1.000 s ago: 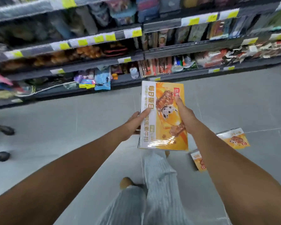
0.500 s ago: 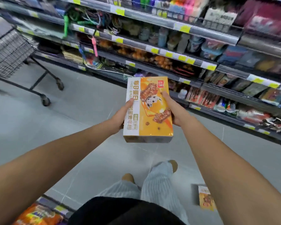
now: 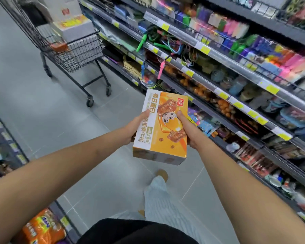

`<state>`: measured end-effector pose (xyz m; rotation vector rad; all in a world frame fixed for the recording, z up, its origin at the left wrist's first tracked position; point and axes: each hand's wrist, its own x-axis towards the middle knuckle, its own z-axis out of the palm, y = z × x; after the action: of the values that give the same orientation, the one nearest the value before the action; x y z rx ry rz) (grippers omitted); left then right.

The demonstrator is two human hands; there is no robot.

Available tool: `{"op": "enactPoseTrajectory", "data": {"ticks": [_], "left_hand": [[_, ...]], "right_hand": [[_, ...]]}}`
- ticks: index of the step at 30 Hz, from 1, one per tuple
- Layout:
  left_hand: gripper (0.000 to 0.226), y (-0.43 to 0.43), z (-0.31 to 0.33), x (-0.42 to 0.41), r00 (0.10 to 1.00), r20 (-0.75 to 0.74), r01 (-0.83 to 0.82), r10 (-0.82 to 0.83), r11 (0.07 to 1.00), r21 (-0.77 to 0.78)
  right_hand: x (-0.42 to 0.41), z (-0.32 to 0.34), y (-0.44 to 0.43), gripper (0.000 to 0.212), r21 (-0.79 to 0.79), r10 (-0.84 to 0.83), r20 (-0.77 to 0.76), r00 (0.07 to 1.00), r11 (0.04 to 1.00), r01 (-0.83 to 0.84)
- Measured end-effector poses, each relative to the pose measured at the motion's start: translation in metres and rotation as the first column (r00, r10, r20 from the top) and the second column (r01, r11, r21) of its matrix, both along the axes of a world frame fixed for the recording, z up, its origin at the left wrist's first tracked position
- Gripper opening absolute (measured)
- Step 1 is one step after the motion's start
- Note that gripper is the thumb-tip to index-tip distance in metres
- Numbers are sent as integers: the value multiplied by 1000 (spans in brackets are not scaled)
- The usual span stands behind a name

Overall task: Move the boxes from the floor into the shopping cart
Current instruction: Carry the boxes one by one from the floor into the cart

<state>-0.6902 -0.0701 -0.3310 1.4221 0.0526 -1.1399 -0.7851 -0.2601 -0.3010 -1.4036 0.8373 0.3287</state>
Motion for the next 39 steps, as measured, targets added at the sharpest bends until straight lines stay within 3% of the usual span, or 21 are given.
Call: {"op": "enactPoseTrajectory", "data": {"ticks": [6,9,12,19,23,27,29,33,35,39], "left_hand": [[44,29,0,95,985,-56,-164,165,986,17],[41,41,4,151,962,-46,-266,267,963,37],[43,57,7,194,938,-51,-339,342,939,55],[41,104,10,287,830,-31,-558,557,830,-27],[39,133,11,337,813,14,-582,583,813,-28],[38,161,9,397,810,46,-585,585,811,-23],[39,174,9,428,812,69,-580,580,814,-21],[52,209,8,499,832,90,-553,548,831,52],[61,227,8,538,862,88,-506,499,856,107],[40,251,23,603,867,98,-498,488,852,162]], "right_hand": [[131,-11,17,70,0,133,30,991,991,-133],[205,-10,26,47,9,220,42,975,975,-220],[265,-9,39,45,11,265,15,964,964,-265],[399,-1,83,59,24,414,-7,910,910,-413],[465,-3,110,87,53,459,-4,889,887,-458],[535,-21,135,116,30,432,-47,900,902,-431],[574,-32,146,120,40,404,-49,914,915,-402],[643,-18,182,96,-13,392,-45,919,919,-393],[678,-12,198,101,-31,346,-41,937,937,-347],[735,-6,224,87,-55,210,-25,977,976,-211]]}}
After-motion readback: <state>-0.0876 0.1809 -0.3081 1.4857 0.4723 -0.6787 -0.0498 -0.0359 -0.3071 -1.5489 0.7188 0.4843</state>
